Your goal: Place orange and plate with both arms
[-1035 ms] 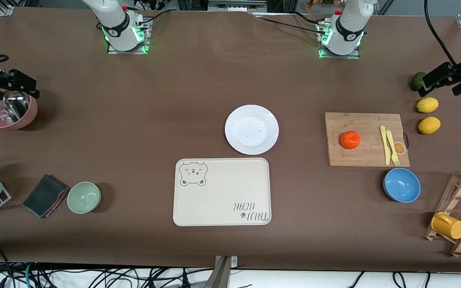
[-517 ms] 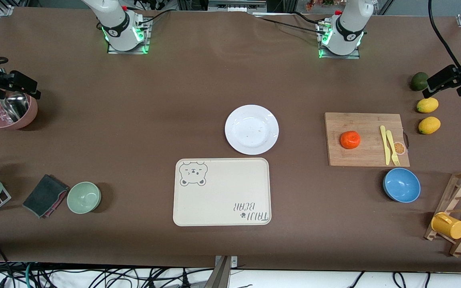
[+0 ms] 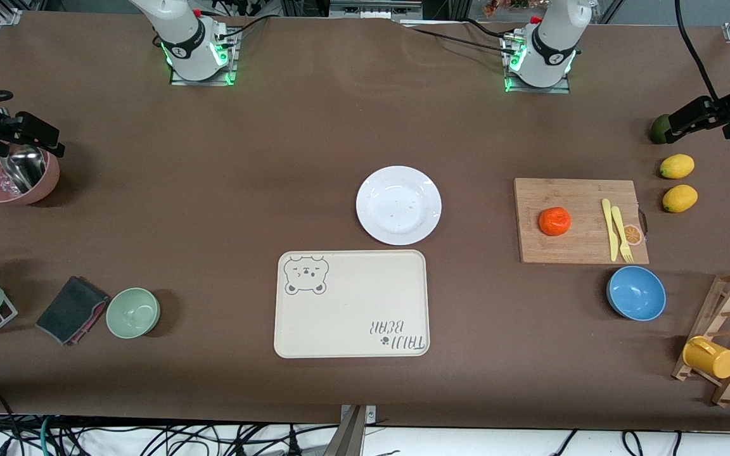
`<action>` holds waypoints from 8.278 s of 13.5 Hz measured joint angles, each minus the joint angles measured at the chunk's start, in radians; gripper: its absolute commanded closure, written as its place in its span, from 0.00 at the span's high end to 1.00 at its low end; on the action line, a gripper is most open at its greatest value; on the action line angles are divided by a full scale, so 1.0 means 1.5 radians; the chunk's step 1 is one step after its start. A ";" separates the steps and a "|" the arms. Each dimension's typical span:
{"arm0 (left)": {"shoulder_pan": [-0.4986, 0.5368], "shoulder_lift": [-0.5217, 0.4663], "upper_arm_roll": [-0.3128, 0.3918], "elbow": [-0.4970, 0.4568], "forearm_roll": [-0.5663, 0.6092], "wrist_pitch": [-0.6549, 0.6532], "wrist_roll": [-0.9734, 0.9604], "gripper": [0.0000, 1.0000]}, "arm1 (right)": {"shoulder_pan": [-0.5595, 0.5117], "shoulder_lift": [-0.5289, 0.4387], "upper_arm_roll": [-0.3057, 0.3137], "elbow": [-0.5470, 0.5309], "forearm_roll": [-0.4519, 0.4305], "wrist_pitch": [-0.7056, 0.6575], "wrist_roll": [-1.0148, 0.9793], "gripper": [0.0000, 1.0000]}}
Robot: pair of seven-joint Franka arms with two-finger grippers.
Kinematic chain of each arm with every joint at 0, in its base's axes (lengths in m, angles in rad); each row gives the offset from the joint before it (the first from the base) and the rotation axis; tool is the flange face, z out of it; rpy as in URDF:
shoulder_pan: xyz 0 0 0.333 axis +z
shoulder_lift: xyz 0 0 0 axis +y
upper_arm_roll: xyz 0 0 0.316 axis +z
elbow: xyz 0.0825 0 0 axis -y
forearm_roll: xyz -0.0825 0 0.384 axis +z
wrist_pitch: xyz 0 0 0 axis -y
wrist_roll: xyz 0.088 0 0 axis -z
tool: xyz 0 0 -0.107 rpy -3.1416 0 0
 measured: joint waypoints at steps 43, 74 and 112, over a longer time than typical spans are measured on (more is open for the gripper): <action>-0.009 0.000 -0.002 0.002 0.000 -0.005 -0.001 1.00 | 0.000 0.000 0.000 0.000 0.001 -0.010 0.001 1.00; -0.011 0.221 -0.005 -0.279 -0.087 0.443 0.001 1.00 | 0.000 -0.001 0.001 0.000 0.002 -0.011 0.001 1.00; -0.271 0.355 -0.185 -0.267 -0.289 0.675 -0.305 0.71 | 0.000 -0.001 0.001 0.000 0.002 -0.013 0.001 1.00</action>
